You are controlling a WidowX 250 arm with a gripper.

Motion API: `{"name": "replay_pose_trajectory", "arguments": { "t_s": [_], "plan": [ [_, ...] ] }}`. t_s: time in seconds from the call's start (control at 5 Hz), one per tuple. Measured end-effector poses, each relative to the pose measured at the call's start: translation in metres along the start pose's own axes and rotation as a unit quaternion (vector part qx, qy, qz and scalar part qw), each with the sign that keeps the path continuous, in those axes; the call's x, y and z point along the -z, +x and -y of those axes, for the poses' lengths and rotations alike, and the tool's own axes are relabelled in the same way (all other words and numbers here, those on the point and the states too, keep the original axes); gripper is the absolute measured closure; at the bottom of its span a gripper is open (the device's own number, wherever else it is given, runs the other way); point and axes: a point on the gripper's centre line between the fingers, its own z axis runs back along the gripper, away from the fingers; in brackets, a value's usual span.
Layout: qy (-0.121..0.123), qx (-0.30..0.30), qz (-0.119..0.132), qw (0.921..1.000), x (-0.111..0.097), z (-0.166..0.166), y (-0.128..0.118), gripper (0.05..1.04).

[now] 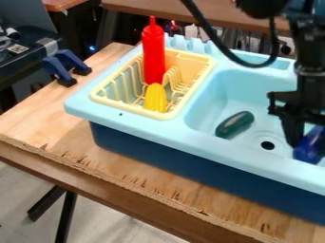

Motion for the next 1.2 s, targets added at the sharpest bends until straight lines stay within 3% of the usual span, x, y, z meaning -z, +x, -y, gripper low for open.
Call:
{"name": "replay_pose_trajectory", "arguments": {
  "t_s": [0.2,0.4,0.6,0.8,1.0,1.2],
  "plan": [
    [-0.03,-0.016,0.001,0.9994,0.018,-0.004,0.007,0.487],
    [-0.05,-0.018,0.016,0.9984,0.021,0.003,0.014,0.487],
    [-0.063,-0.019,0.022,0.9976,0.024,0.008,0.014,0.412],
    [-0.075,-0.03,0.025,0.9964,0.026,0.006,0.002,0.136],
    [-0.069,-0.028,0.06,0.9954,0.002,0.006,-0.001,0.075],
    [-0.063,-0.024,0.101,0.9926,-0.03,-0.001,-0.004,0.078]
  ]
}}
